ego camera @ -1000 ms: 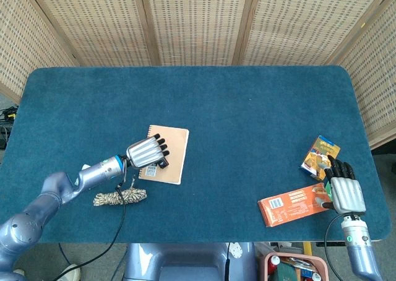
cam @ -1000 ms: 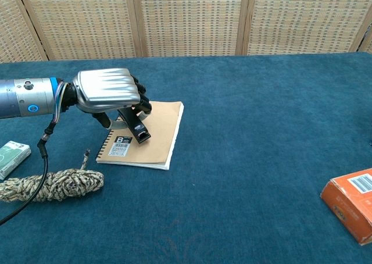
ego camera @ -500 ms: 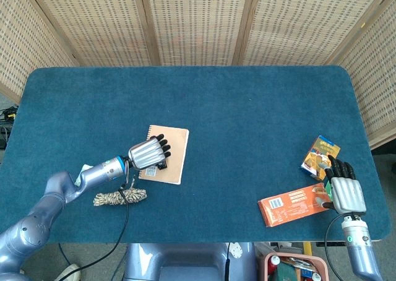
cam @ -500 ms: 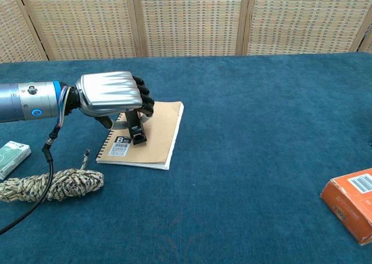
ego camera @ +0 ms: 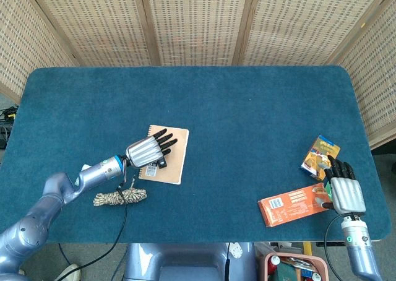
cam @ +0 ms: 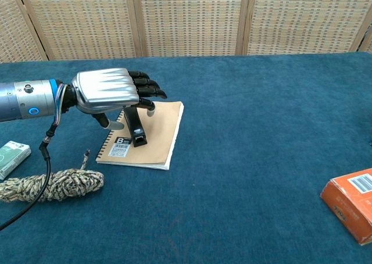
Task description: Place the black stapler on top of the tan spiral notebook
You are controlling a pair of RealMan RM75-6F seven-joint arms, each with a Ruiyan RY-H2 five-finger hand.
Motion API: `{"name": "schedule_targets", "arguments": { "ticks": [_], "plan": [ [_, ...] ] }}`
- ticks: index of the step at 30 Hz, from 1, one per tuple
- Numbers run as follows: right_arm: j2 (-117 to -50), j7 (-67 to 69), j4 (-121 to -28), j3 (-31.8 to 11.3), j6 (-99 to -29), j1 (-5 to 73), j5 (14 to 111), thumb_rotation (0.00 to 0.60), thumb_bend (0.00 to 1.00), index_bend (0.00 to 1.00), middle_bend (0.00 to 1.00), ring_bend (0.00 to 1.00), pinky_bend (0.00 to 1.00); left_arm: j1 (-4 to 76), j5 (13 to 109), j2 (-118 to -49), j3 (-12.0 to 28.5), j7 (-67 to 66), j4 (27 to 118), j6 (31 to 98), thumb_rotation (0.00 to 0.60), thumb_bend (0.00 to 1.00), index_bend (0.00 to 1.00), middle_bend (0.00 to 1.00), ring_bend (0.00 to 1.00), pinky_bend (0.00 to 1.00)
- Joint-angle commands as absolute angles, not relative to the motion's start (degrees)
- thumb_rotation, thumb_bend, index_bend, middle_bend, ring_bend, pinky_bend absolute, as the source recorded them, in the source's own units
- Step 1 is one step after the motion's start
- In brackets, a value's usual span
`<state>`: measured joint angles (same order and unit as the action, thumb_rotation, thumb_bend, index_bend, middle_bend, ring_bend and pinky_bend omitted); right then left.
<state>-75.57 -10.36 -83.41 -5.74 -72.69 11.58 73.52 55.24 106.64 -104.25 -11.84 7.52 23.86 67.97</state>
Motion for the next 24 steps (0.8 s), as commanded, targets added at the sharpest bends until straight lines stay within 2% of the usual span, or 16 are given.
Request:
{"name": "schedule_targets", "arguments": {
  "ticks": [1,8,13,16,18,20,24],
  "plan": [
    [-75.55,-10.37,-83.49,-5.71,-72.77,11.57,73.62,0.6,0.04,0.16,0.0,0.0,0.01,55.06,106.21,-103.99,-11.55,7.29,24.17,68.19,0.6,0.23,0.27,0.06,0.06,0.07],
    [-75.3,-10.1,-83.94,-5.68,-73.11,11.46,73.98,0.6,0.04,0.16,0.0,0.0,0.01,53.76,103.17,-101.51,-8.77,8.18,27.43,70.88,0.6,0.23,0.24,0.04,0.04,0.05],
    [-75.07,-9.89,-84.44,-5.49,-73.75,11.28,74.78,0.6,0.04,0.16,0.0,0.0,0.01,50.65,98.61,-96.81,-4.78,7.79,35.71,74.72,0.6,0.23,0.24,0.04,0.04,0.05],
    [-74.96,-9.77,-84.78,-5.29,-74.07,11.23,75.42,0.6,0.04,0.16,0.0,0.0,0.01,47.21,95.53,-92.49,-2.32,3.9,44.92,78.44,0.6,0.23,0.24,0.04,0.03,0.04],
    [-74.9,-9.81,-85.39,-4.93,-74.38,11.25,76.41,0.6,0.04,0.16,0.0,0.0,0.01,41.43,91.03,-88.16,-0.68,-0.8,55.23,82.14,0.6,0.22,0.23,0.03,0.03,0.04],
    [-74.7,-10.2,-86.24,-4.6,-74.99,11.18,77.43,0.6,0.04,0.16,0.0,0.0,0.01,35.93,87.42,-82.66,-1.01,-9.74,69.2,84.55,0.6,0.22,0.21,0.02,0.02,0.02],
    [-74.33,-10.95,-87.91,-4.15,-76.56,11.01,79.58,0.6,0.04,0.16,0.0,0.0,0.01,27.88,82.82,-76.39,-3.04,-16.44,86.35,88.55,0.6,0.22,0.18,0.01,0.01,0.0]
  ]
}}
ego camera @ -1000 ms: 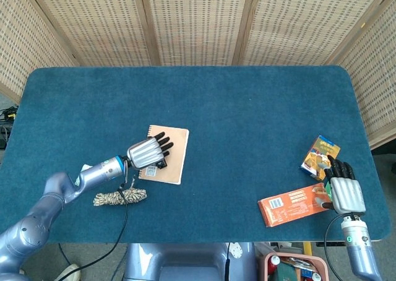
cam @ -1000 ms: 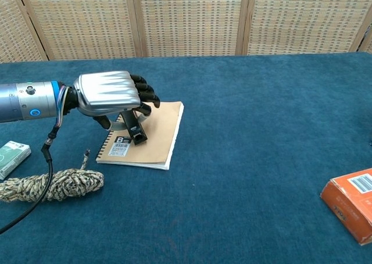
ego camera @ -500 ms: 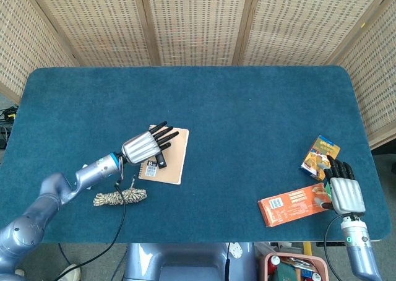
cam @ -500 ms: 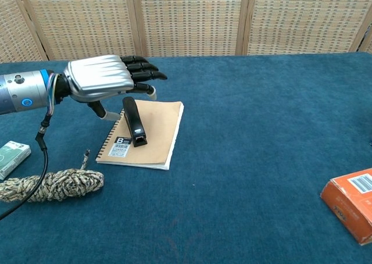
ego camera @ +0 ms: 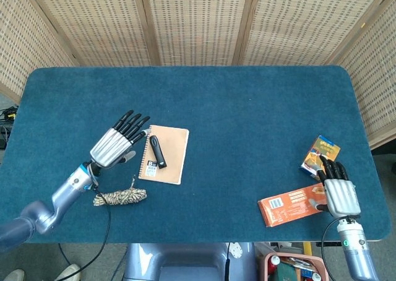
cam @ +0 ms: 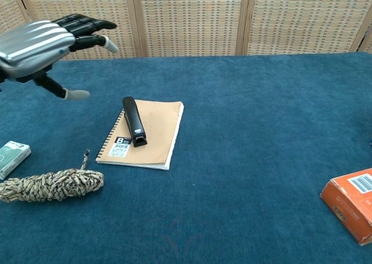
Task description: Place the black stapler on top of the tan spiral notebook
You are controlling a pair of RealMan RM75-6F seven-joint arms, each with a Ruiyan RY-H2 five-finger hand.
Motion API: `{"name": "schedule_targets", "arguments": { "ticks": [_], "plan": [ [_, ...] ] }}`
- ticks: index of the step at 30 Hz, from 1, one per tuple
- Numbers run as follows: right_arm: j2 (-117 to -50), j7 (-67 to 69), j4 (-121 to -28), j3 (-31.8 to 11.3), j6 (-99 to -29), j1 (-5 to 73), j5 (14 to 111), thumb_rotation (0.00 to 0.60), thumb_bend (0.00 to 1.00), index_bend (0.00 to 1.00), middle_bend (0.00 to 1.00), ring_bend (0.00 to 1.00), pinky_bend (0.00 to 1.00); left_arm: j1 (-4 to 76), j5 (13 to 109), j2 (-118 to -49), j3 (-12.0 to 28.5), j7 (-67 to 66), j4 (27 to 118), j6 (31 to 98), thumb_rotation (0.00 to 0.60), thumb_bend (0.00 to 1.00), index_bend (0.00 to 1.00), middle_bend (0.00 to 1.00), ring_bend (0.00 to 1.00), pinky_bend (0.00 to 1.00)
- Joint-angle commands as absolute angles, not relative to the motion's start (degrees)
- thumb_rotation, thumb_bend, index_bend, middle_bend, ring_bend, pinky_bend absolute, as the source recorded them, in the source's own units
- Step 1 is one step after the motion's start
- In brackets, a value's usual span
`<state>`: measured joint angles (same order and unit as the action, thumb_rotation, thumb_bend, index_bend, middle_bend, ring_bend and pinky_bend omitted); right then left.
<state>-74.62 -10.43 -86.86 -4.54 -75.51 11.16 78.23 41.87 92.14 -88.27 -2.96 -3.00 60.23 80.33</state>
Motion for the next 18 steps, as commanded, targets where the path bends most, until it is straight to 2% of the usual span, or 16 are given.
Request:
{"name": "schedule_targets", "arguments": {
  "ticks": [1,10,18],
  "plan": [
    [-74.25,-11.05,-88.17,-4.0,-76.86,10.92,79.98,0.6,0.04,0.16,0.0,0.0,0.01,26.57,82.71,-75.62,-3.5,-16.53,88.29,89.46,0.6,0.22,0.18,0.01,0.01,0.0],
    [-73.95,-11.95,-89.91,-2.44,-79.28,10.45,84.56,0.6,0.04,0.16,0.0,0.0,0.0,14.96,82.71,-70.6,-9.01,-17.71,96.13,96.23,0.6,0.22,0.07,0.0,0.0,0.0],
    [-73.41,-12.01,-90.88,-2.16,-80.52,9.92,85.73,0.6,0.04,0.16,0.0,0.0,0.0,10.84,82.43,-70.71,-9.54,-15.8,94.54,96.44,0.6,0.22,0.04,0.0,0.0,0.0]
  ]
}}
